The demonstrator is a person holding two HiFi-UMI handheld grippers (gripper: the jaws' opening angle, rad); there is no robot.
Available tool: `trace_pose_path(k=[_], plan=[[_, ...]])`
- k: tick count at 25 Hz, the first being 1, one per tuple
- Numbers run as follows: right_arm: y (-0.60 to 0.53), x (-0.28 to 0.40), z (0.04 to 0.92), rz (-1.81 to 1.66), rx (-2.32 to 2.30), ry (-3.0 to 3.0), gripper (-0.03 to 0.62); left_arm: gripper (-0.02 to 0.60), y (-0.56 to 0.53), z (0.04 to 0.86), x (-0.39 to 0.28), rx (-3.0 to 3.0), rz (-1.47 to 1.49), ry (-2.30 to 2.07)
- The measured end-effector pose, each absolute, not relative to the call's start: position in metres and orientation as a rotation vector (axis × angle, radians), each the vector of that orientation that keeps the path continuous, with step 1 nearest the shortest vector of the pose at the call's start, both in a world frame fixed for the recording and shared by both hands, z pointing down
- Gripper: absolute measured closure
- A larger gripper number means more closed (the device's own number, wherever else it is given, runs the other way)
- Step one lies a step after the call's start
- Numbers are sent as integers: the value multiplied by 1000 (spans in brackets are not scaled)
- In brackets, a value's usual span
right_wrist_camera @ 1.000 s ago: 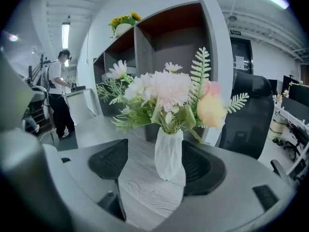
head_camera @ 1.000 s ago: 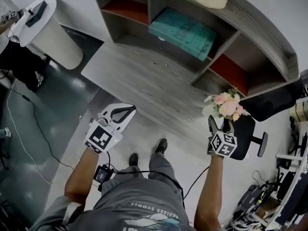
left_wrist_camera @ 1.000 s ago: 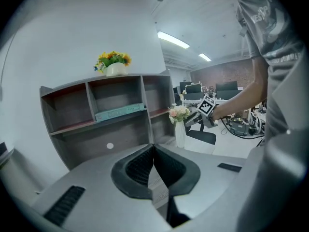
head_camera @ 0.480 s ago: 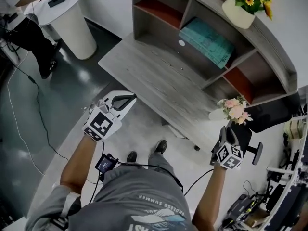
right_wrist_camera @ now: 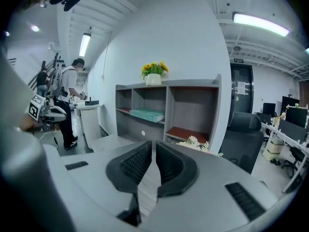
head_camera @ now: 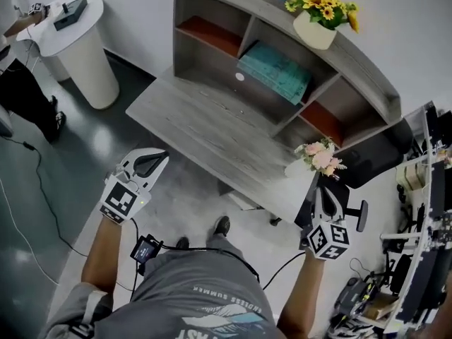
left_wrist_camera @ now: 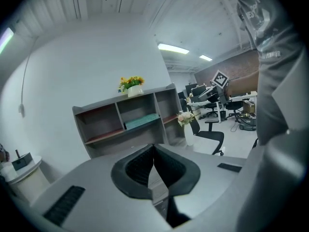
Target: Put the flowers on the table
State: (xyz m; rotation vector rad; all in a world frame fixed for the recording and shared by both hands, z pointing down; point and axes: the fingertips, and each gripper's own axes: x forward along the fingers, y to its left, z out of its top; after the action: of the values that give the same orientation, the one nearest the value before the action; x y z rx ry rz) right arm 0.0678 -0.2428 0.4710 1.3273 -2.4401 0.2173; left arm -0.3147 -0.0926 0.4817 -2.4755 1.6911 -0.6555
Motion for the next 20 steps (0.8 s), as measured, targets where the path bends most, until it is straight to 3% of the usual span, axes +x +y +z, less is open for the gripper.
trace_pose_path(k=[20], plan=[[-157,46,350,59,1292,-2679,567,565,-66,458,-282,-2513,-604,1540]])
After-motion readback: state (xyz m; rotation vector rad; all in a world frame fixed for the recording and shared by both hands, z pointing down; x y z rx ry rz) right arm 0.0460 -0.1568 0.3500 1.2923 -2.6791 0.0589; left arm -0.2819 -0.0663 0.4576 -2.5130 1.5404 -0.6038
